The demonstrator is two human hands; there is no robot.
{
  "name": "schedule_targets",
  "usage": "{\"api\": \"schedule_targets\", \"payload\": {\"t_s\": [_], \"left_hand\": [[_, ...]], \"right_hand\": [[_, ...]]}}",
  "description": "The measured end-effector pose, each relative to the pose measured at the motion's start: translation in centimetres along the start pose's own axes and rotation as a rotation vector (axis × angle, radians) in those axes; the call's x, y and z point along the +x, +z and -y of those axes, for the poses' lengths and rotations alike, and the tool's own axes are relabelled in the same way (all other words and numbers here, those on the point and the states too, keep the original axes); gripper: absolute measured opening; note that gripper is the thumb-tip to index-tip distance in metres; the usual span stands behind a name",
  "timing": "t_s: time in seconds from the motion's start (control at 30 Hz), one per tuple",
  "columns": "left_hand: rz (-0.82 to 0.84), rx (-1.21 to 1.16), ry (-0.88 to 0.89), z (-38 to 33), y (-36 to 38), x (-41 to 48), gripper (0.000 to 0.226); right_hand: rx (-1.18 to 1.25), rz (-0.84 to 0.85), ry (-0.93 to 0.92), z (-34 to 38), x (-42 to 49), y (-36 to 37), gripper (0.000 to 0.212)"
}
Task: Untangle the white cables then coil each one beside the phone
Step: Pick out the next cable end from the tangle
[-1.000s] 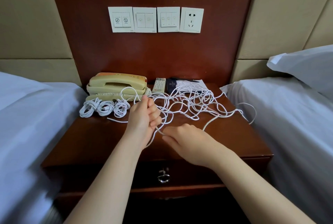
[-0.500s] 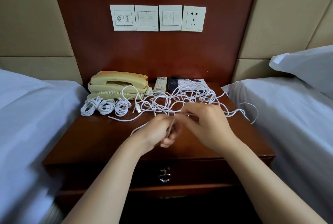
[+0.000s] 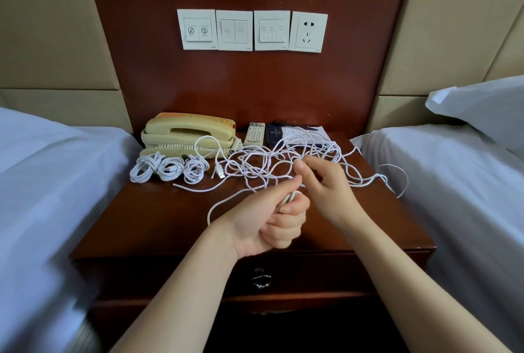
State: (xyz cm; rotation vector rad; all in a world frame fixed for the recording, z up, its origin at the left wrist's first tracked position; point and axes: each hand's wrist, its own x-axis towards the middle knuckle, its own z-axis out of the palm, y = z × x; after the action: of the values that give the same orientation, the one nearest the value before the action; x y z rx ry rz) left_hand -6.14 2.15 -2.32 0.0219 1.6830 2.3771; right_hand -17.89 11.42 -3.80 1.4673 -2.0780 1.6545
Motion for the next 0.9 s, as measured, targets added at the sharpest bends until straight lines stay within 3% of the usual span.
{"api": "schedule_targets", "payload": {"t_s": [0.17, 0.3, 0.4, 0.73, 0.9], "left_hand": [[-0.060, -0.136, 0.183, -0.2, 0.8, 0.5, 0.047], [-0.313, -0.333, 0.345, -0.9, -0.6, 0.9, 0.051], [-0.540, -0.363, 0.410, -1.3, -1.7, 1.2, 0.045], [-0.928, -0.036, 0.575, -0.7, -4.6, 1.5, 0.043], [-0.928, 0.189, 0.534, -0.3, -5.4, 1.6, 0.042]], "right_hand": [[-0.009, 0.169, 0.160, -1.4, -1.0, 1.2, 0.029], [-0.173, 0.303, 0.142, -1.0, -1.2, 1.8, 0.038], [-0.325, 0.439, 0.069, -0.3, -1.6, 2.3, 0.032], [-0.593, 0.591, -0.161, 3.3, -2.3, 2.6, 0.029], [-0.539, 0.522, -0.254, 3.7, -2.1, 2.3, 0.028]]}}
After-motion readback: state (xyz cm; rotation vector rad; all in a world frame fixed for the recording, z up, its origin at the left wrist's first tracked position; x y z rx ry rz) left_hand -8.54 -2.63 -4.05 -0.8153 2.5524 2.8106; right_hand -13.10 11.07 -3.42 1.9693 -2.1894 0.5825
